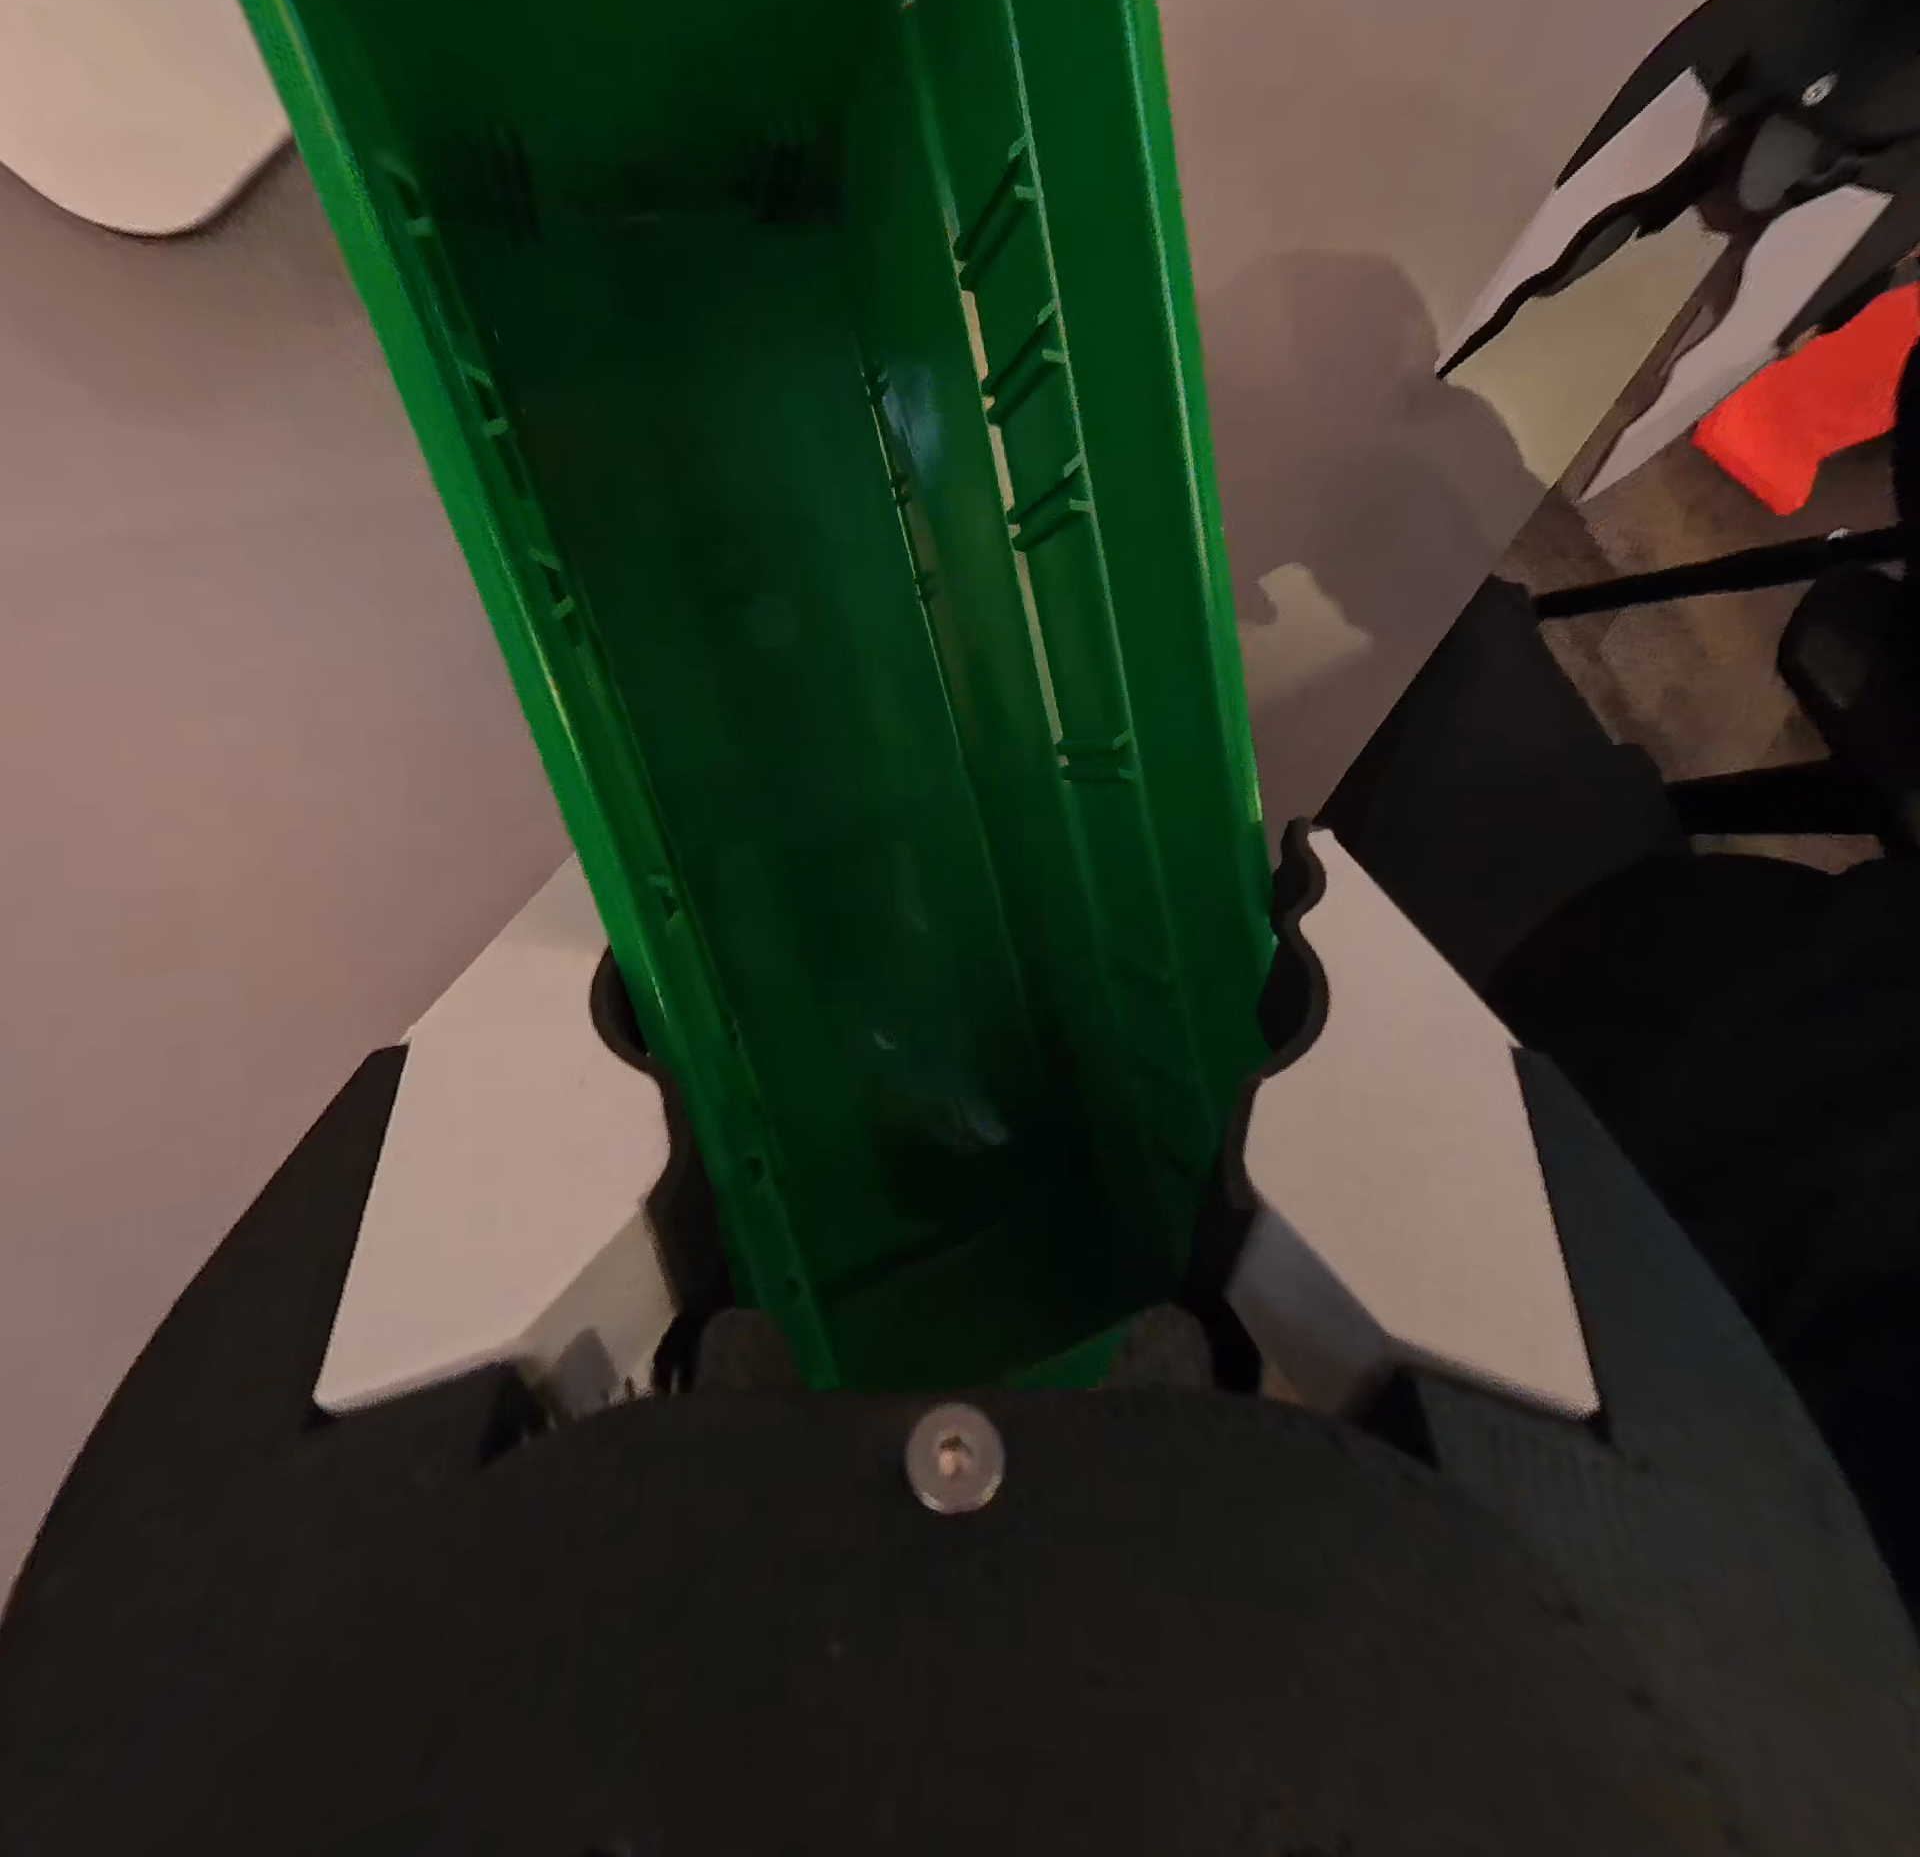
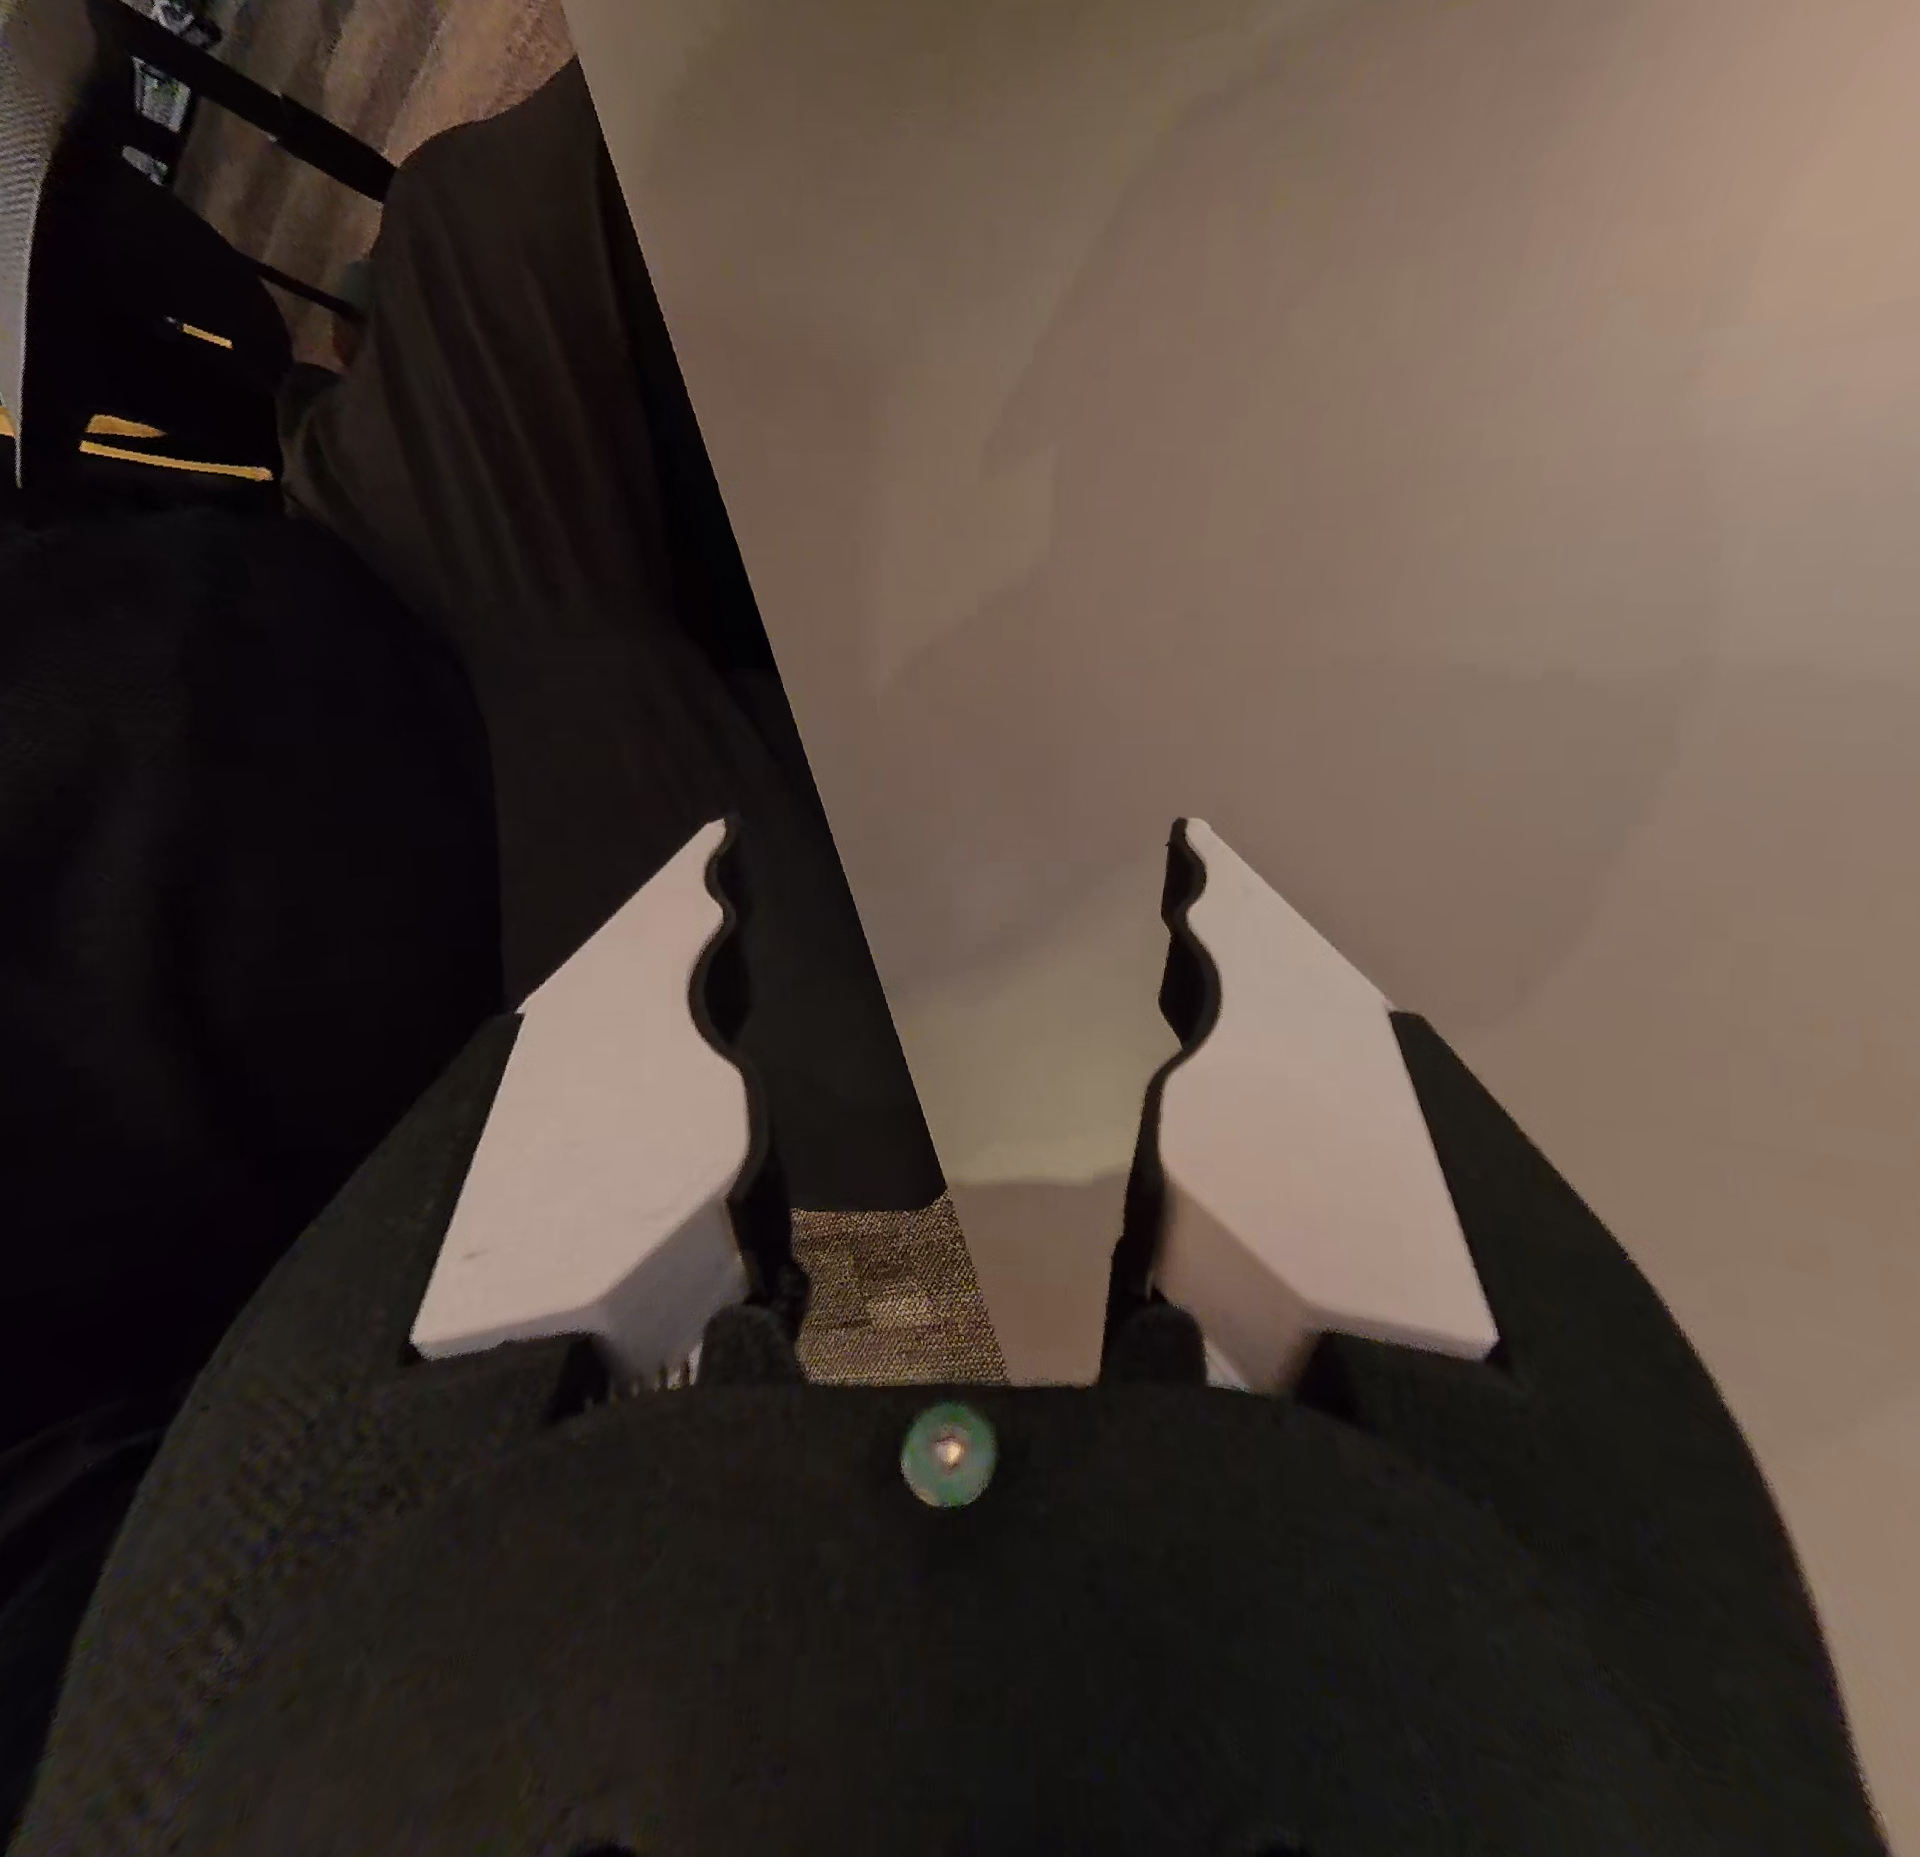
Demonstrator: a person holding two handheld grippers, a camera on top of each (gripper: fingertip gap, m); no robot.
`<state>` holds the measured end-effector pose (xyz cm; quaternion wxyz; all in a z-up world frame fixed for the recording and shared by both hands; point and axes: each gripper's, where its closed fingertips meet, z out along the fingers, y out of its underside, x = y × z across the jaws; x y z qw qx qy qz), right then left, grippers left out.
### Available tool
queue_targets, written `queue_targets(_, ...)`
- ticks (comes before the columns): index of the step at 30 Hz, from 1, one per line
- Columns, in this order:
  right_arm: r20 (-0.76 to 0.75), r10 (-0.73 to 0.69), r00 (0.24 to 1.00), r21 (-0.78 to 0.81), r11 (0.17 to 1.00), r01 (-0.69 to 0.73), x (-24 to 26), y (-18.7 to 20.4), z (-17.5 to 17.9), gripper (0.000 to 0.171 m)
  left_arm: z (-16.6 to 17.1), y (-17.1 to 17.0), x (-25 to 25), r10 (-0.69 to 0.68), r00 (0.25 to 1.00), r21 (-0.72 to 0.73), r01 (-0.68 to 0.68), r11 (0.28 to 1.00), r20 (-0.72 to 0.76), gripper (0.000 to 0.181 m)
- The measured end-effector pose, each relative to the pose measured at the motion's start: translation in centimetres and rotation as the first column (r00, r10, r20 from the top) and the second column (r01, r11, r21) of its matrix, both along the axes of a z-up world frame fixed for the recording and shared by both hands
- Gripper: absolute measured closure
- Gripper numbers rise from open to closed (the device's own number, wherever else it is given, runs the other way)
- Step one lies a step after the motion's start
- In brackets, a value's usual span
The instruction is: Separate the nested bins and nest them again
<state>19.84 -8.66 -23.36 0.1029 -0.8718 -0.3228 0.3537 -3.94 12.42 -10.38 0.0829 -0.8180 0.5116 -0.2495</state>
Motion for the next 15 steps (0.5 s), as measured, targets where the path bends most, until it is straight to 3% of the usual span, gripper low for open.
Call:
queue_targets(4,0.011,-0.002,1.000,-0.004,1.000,0.002,0.3,-0.1,-0.2,0.092,-2.4,0.4,0.2,-0.024,1.000,-0.015,0.024,1.000,-0.011,0.062)
queue_targets(15,0.026,0.020,0.999,-0.011,1.000,-0.019,-0.1,-0.2,-0.4,0.092,-3.2,0.5,0.6,-0.033,0.998,0.012,0.032,0.999,0.061,0.061)
